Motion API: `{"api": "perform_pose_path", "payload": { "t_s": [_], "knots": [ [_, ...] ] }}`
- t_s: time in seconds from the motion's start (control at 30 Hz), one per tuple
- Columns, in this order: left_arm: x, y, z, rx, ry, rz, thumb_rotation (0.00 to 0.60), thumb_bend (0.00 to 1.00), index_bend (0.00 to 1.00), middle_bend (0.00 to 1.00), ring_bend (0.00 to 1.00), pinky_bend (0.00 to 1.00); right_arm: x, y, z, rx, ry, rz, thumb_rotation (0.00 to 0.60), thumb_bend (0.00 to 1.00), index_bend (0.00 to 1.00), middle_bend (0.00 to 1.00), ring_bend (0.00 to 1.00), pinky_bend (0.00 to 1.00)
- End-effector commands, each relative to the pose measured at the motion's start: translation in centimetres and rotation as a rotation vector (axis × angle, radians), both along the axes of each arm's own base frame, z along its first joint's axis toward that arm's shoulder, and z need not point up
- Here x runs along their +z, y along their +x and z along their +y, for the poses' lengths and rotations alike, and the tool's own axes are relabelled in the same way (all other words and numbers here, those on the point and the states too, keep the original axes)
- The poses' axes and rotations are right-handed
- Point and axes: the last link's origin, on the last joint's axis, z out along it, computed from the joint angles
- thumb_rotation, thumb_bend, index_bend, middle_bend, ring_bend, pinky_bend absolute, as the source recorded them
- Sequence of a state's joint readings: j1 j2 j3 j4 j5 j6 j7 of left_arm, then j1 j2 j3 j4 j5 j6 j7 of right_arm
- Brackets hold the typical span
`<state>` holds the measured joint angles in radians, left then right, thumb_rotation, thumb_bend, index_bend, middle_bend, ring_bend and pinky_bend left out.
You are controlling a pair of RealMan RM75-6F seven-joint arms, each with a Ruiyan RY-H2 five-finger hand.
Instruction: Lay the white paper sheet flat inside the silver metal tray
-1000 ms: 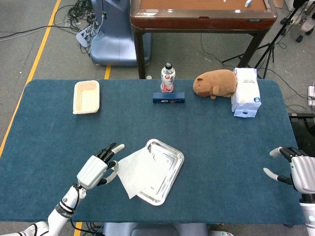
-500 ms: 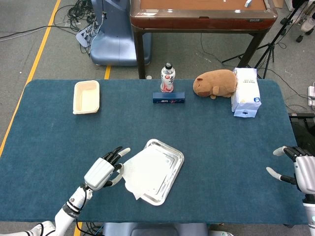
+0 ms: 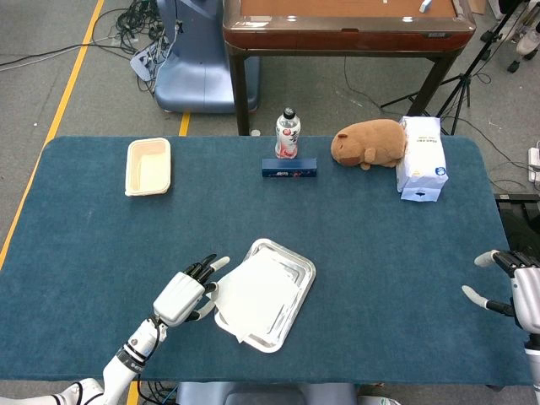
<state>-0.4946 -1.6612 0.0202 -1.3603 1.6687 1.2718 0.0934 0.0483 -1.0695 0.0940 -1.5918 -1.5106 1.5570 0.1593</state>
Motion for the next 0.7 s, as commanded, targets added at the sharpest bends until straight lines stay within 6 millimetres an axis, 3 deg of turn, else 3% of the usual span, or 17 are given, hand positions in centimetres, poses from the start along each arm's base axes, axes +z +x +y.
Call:
{"api": "perform_pose_path", "payload": {
  "t_s": [0.03,0.7],
  "knots": [
    [0.0,0.1,0.1,0.006,0.001,0.003,0.600,0.44,0.69,0.11,0.00,0.22,0.1,0.0,0.1,-0.004,0.003,0.001,0.600,0.06,0.48,0.49,0.40,0.42],
    [-0.8,-0.6,-0.3,0.049,0.049,0.021,0.600,0.44,0.69,0.11,0.00,0.22,1.9,0.2,1.1,-0.018,0.004,0.061,0.600,0.06,0.48,0.49,0.40,0.42]
  ]
}}
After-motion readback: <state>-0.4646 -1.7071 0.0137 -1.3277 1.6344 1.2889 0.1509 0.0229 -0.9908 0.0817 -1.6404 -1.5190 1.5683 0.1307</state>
